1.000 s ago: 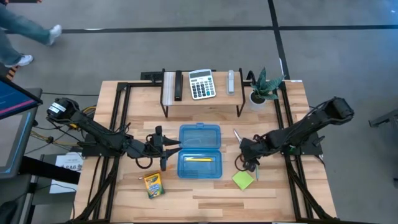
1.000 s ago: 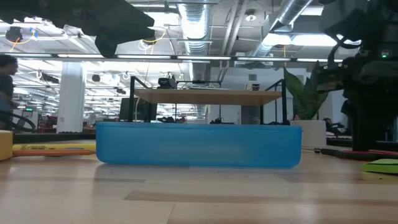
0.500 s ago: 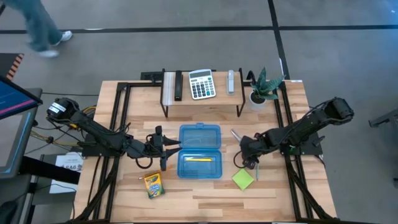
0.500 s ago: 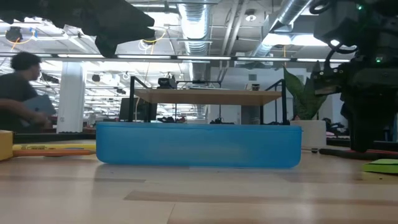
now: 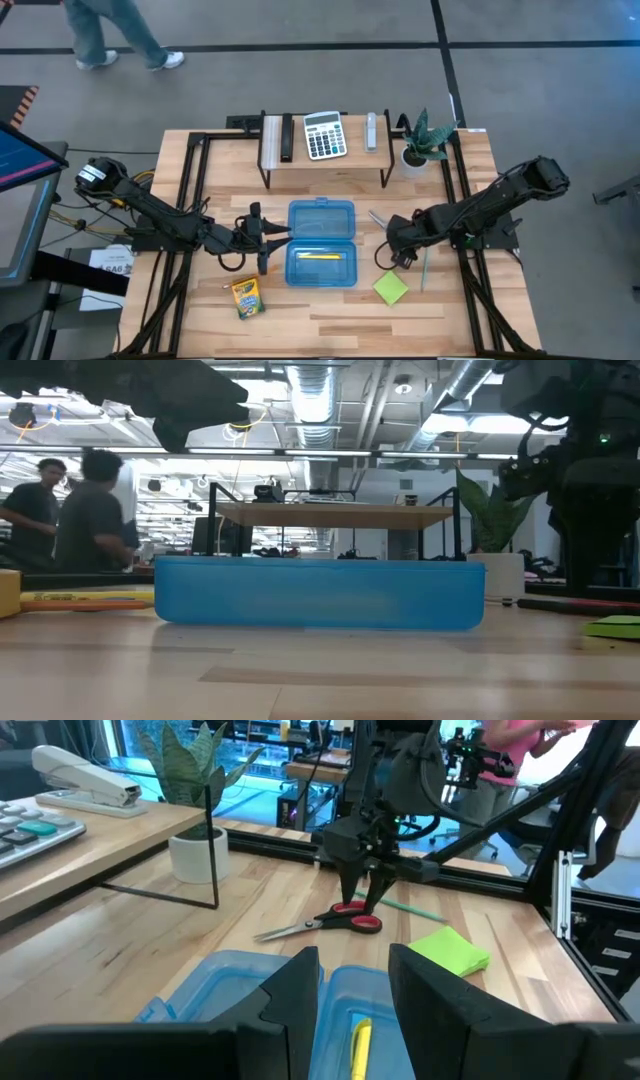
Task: Pack school essentials
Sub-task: Put the black scissors into the blue supply box
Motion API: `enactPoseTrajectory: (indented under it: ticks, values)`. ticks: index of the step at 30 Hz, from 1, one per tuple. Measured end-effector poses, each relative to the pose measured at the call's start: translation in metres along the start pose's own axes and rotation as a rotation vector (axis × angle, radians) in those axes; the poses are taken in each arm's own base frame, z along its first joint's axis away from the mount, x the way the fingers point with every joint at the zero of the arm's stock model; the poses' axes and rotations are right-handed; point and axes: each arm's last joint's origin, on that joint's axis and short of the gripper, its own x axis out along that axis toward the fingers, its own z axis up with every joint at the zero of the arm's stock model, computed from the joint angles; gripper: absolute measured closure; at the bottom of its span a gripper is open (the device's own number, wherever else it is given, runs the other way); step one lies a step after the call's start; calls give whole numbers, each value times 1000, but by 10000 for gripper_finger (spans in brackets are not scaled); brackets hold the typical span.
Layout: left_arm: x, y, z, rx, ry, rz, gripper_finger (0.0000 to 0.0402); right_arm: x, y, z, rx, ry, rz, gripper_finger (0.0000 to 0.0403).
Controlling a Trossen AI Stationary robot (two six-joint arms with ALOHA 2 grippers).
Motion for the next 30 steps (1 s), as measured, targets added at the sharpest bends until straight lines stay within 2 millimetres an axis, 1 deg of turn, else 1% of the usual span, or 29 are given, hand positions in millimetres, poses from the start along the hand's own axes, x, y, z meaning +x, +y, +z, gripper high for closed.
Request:
enactPoseTrajectory:
  ticks: [4, 9, 16, 24, 30]
  values:
    - [0, 0, 0, 0, 0, 0, 290, 1, -2, -2, 7, 8, -20, 215]
    - [0, 0, 0, 0, 0, 0, 290, 10, -8, -9, 20, 24, -40, 212]
    - [0, 0, 0, 0, 0, 0, 290, 16, -10, -11, 30, 5, -20, 217]
    - [0, 0, 0, 0, 0, 0, 290, 22, -14, -15, 28, 0, -34, 238]
    - [0, 0, 0, -3, 0, 1, 290, 23, -16, -16, 17, 7, -49, 269]
